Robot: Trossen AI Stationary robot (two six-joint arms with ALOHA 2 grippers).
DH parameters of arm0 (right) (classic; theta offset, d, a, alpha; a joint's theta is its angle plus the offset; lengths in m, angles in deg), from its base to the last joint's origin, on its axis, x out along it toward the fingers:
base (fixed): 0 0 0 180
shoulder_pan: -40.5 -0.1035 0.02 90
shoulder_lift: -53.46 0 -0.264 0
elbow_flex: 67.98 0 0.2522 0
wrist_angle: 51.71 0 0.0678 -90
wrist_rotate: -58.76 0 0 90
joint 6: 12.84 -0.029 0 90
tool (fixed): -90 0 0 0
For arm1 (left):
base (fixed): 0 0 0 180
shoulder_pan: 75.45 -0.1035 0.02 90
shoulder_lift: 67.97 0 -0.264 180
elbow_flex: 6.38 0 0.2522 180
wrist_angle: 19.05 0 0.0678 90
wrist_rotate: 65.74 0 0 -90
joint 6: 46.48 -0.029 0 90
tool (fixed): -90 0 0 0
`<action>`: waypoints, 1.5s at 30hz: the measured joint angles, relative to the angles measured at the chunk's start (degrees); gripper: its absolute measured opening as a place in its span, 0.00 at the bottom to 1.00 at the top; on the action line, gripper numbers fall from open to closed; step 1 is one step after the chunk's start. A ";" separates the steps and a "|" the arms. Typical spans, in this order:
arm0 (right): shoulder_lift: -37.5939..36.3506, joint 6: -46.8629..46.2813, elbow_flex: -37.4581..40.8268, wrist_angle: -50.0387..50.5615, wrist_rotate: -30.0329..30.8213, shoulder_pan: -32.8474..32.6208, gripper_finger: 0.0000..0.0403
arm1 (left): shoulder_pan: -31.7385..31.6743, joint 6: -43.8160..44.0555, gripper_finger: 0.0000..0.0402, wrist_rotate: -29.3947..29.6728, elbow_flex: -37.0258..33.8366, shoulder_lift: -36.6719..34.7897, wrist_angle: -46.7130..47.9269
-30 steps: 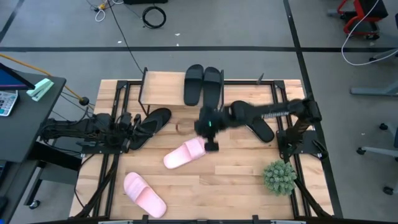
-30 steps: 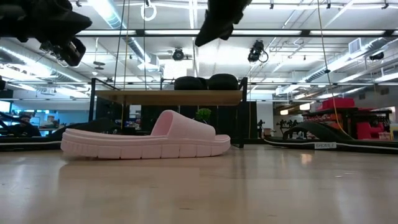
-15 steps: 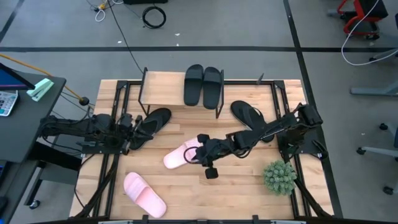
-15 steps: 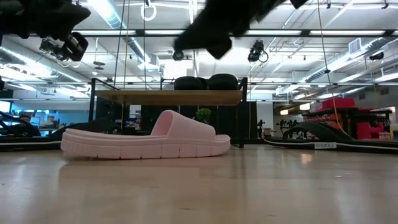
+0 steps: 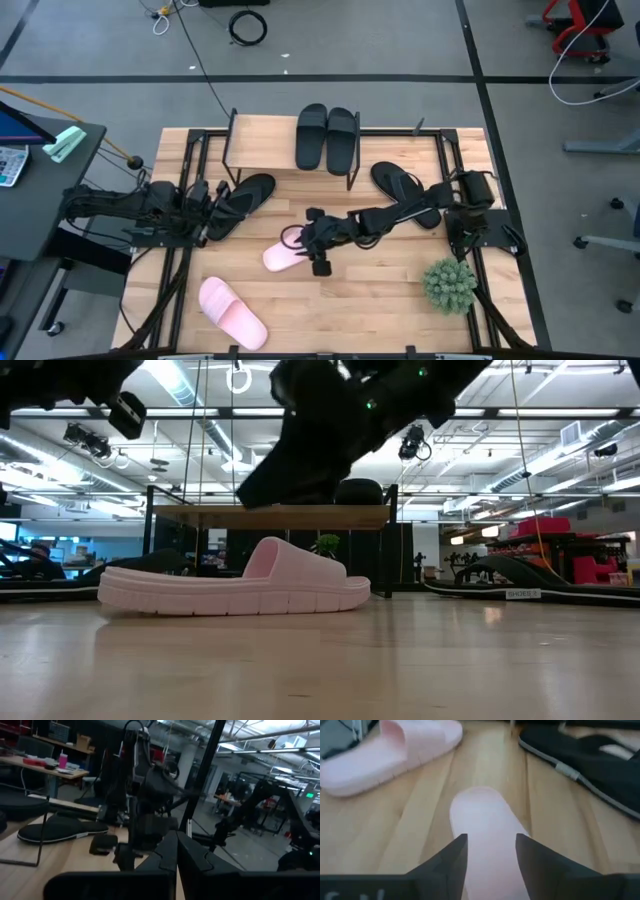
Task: Pick and place slides into the shelf
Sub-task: Put the pink slipper on the shelf
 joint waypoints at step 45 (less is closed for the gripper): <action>-7.06 -5.75 0.10 18.01 15.13 -10.65 0.39 | 0.05 1.97 0.03 -0.03 -0.01 1.05 4.47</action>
